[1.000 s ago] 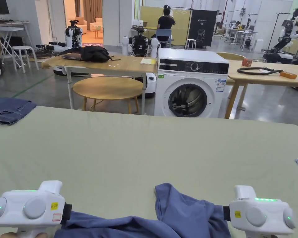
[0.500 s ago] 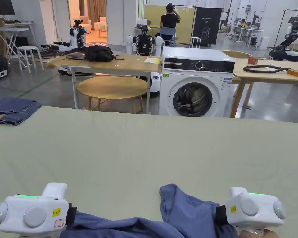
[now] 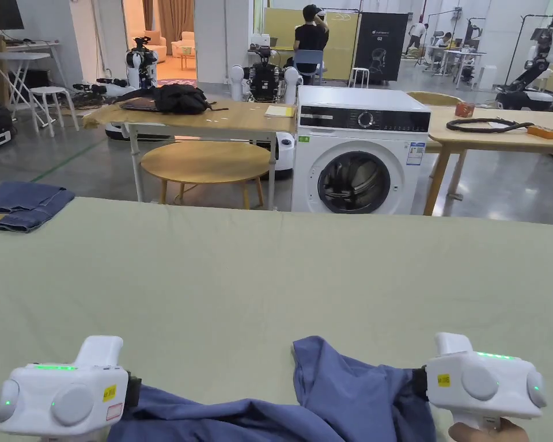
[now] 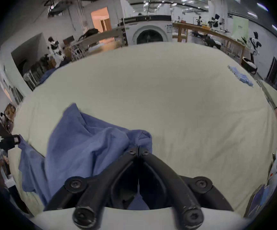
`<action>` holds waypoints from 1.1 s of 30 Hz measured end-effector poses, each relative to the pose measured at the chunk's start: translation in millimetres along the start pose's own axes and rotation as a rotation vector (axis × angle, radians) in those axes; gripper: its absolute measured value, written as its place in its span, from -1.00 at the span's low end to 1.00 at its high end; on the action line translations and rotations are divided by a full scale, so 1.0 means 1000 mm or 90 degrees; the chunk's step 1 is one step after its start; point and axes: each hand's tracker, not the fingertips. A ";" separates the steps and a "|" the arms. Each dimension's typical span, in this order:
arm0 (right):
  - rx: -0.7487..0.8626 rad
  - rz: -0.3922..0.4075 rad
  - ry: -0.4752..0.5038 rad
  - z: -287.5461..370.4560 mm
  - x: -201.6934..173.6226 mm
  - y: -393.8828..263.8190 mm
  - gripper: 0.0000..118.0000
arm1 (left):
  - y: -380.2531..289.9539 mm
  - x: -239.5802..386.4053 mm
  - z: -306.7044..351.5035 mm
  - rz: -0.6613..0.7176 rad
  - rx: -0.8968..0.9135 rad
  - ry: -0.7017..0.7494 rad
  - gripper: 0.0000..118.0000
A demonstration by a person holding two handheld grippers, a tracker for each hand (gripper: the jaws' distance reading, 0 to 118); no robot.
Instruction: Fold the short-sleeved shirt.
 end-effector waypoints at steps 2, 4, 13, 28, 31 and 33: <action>0.045 0.007 0.016 0.018 0.005 0.004 -1.00 | 0.006 0.002 0.015 -0.008 0.037 -0.015 -1.00; 0.076 0.005 0.004 0.039 0.006 0.008 -1.00 | 0.017 0.004 0.030 -0.019 0.050 -0.008 -1.00; 0.209 0.014 -0.029 0.136 0.013 0.034 -1.00 | 0.057 -0.020 0.122 0.010 0.174 -0.019 -1.00; 0.415 0.066 -0.115 0.272 -0.012 0.152 -1.00 | 0.164 -0.087 0.227 0.025 0.291 0.094 -1.00; 0.434 0.072 -0.139 0.277 -0.014 0.181 -1.00 | 0.187 -0.094 0.230 0.029 0.301 0.127 -1.00; 0.443 0.074 -0.159 0.280 -0.017 0.201 -1.00 | 0.207 -0.099 0.230 0.032 0.302 0.127 -1.00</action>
